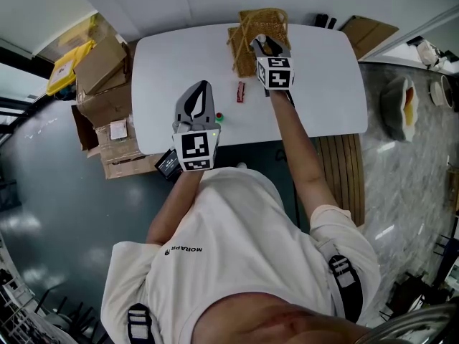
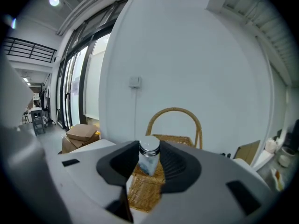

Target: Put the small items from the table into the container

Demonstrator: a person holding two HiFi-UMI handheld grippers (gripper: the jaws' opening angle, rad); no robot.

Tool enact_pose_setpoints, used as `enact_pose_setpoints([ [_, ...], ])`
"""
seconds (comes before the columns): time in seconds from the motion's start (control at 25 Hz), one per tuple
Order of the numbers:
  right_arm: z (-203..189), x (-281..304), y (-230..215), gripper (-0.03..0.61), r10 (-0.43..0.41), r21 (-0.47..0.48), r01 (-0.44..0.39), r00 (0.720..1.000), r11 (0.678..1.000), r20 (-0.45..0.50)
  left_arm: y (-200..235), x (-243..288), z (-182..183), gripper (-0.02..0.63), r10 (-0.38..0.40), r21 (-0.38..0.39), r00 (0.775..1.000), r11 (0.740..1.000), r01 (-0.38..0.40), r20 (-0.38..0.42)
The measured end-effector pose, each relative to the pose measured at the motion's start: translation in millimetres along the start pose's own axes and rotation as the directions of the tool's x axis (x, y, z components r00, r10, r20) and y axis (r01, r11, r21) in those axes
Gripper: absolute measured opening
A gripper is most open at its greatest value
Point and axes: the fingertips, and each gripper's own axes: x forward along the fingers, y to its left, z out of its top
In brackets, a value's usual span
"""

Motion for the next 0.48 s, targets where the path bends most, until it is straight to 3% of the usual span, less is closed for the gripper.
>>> enact_pose_setpoints([
  [0.48,-4,12,-1,0.181,0.022,0.011,-0.022,0.999,1.000,-0.027,-1,8,-2,0.004,-0.018,0.008,1.000,1.000,0.018,-0.011],
])
